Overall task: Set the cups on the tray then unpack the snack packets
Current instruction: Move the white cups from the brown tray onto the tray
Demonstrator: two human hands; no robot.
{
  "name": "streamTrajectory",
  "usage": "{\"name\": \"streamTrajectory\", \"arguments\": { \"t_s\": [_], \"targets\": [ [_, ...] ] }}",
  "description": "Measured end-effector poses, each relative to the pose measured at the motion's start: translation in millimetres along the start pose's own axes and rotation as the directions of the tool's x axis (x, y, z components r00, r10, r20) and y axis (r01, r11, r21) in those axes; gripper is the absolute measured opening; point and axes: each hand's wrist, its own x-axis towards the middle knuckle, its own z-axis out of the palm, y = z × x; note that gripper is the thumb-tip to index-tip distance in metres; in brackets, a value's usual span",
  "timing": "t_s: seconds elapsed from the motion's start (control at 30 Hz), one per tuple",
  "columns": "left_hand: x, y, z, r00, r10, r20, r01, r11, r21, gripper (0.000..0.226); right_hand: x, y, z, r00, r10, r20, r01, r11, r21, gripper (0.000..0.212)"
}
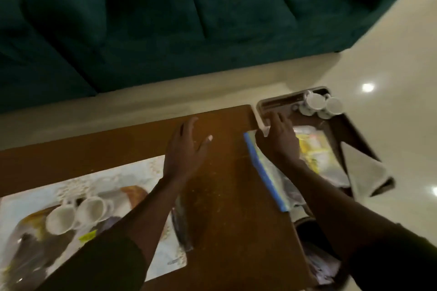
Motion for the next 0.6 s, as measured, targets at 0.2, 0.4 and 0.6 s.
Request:
{"name": "streamTrajectory", "arguments": {
  "t_s": [0.2,0.4,0.6],
  "targets": [
    [36,84,111,0.993,0.065,0.104,-0.069,0.997,0.038,0.063,31,129,-45,0.99,0.139,-0.021,-0.14,0.988,-0.063,0.037],
    [66,131,193,0.966,0.101,0.239,-0.105,0.994,0.003,0.068,71,205,-60,0.978,0.208,0.006,-0.208,0.976,-0.064,0.039],
    [89,160,255,0.931,0.158,0.329,-0.178,0.984,0.031,0.074,110,239,-52,0.982,0.189,0.001,-0.188,0.98,0.067,0.08]
  ]
}}
